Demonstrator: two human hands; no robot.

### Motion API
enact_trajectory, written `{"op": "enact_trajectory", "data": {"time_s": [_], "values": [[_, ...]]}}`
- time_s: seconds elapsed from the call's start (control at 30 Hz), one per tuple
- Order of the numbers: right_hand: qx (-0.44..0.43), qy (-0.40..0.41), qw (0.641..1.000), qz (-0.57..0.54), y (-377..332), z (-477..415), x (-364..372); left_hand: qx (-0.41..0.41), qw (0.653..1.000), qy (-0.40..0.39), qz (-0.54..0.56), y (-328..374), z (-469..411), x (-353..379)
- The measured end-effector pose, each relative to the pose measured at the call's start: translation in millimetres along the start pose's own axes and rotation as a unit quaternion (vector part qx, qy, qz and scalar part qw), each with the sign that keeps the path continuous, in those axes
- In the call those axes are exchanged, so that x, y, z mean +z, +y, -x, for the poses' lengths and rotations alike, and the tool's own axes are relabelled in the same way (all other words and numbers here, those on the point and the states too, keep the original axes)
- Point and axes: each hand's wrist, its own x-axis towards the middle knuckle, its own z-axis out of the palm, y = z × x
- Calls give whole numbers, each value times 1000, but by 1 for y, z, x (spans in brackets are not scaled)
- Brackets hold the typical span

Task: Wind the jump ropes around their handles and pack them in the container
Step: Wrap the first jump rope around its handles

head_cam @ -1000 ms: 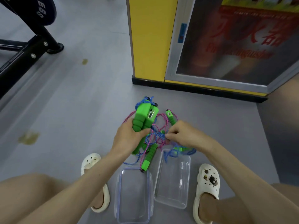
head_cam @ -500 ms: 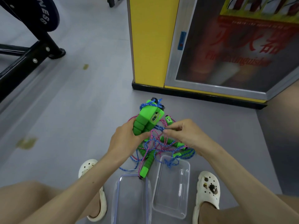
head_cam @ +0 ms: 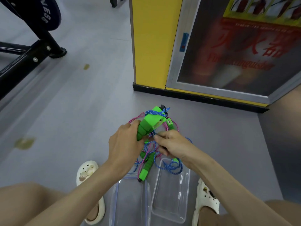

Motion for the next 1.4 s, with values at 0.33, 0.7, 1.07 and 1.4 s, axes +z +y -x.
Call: {"op": "enact_trajectory", "data": {"time_s": [0.33, 0.7, 1.07, 1.4], "values": [[-21, 95, 993, -65, -2, -6, 9, 119, 974, 87, -174, 4, 2, 13], [-4, 171, 965, -200, 2, -7, -6, -79, 919, -178, 341, 15, -9, 8], [-23, 97, 976, -196, 12, -11, -7, -218, 778, -328, 489, 7, -8, -6], [-27, 91, 955, -279, 9, -10, -5, -220, 733, -341, 545, 10, -8, -10]]}}
